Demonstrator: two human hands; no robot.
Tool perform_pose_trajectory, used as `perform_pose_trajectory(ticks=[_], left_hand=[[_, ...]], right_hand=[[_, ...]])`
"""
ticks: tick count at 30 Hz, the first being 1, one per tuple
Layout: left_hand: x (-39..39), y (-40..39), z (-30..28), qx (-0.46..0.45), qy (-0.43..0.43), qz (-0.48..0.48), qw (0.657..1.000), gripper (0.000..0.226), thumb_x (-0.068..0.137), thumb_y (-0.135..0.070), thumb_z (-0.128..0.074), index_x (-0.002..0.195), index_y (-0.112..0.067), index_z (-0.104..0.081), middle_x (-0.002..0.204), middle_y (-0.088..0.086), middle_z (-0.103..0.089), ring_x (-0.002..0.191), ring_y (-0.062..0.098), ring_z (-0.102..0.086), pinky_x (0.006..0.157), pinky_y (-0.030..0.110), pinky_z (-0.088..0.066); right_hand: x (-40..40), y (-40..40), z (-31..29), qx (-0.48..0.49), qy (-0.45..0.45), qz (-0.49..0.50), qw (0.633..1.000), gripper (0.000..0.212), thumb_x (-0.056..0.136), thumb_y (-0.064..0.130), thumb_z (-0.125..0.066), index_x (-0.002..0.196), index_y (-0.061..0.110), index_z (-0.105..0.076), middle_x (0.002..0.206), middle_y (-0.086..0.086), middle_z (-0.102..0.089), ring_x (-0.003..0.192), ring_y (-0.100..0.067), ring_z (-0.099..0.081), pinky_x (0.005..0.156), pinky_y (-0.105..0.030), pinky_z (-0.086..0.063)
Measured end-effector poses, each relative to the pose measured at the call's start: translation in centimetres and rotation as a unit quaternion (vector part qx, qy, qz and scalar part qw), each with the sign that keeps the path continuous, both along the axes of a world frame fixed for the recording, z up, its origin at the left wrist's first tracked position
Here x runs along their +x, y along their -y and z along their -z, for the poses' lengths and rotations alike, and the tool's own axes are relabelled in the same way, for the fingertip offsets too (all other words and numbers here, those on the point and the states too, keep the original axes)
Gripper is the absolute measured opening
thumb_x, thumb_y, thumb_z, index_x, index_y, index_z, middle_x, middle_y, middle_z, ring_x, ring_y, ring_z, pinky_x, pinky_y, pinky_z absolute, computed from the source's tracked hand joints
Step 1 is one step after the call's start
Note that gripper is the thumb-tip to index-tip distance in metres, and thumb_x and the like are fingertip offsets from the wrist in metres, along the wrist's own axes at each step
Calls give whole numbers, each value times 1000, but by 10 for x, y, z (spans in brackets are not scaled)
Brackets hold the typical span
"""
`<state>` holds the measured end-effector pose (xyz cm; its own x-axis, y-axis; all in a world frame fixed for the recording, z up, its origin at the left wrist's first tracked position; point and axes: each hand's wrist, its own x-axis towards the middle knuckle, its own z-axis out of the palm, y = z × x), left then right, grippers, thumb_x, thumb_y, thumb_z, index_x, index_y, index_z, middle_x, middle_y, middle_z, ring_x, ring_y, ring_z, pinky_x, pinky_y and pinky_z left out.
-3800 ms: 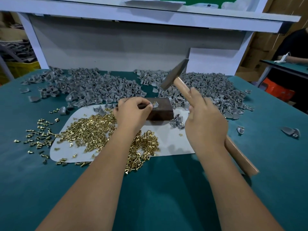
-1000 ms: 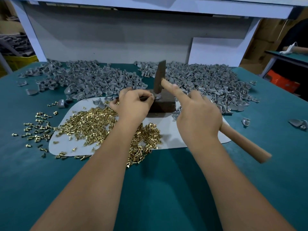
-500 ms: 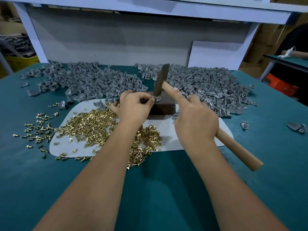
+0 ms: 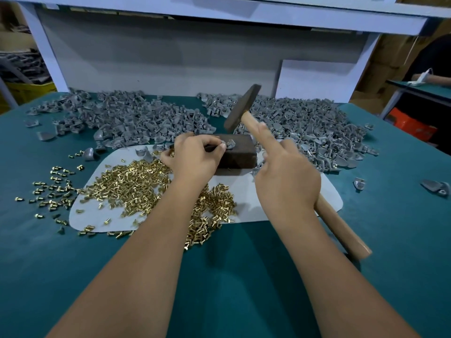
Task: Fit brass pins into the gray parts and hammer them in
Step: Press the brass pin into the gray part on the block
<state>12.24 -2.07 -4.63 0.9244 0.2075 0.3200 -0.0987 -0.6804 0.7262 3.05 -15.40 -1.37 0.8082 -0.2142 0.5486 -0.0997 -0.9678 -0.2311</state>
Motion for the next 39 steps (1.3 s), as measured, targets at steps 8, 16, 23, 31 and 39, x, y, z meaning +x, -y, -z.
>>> perform_pose_trajectory(ticks=[8, 16, 23, 31, 39], left_hand=[[1, 0, 0, -1, -3, -1, 1000, 4, 86, -50, -67, 83, -47, -68, 124, -20, -62, 137, 9, -29, 106, 50, -14], [-2, 1, -1, -11, 1, 3, 1000, 6, 86, -49, -69, 89, -44, -72, 123, -18, -61, 137, 8, -28, 106, 47, -11], [-2, 0, -2, -12, 7, 7, 1000, 5, 87, -50, -67, 84, -46, -69, 119, -20, -63, 135, 10, -30, 104, 47, -13], [0, 1, 0, -18, 13, 5, 1000, 10, 86, -50, -69, 77, -47, -66, 115, -23, -65, 133, 12, -35, 106, 51, -15], [-2, -1, -3, -18, -10, 8, 1000, 7, 88, -52, -65, 87, -46, -69, 121, -18, -64, 134, 12, -33, 105, 48, -12]], right_hand=[[1, 3, -1, -14, -46, 3, 999, 69, 90, 13, -52, 145, 44, -25, 107, -3, -54, 77, -28, -55, 57, -31, -31], [2, 4, -1, -41, 1, 3, 999, 73, 84, 12, -60, 143, 43, -29, 97, -3, -55, 68, -20, -36, 54, -31, -27], [1, 9, -3, -41, 30, 21, 998, 75, 84, 10, -59, 145, 41, -28, 90, -1, -50, 63, -20, -36, 50, -27, -21], [1, 6, -2, -63, 41, 26, 997, 76, 81, 10, -63, 144, 36, -32, 92, -6, -54, 66, -20, -36, 54, -31, -28], [7, 10, 2, -63, -3, 10, 998, 76, 86, 9, -58, 146, 35, -19, 94, -8, -45, 67, -22, -37, 54, -32, -26]])
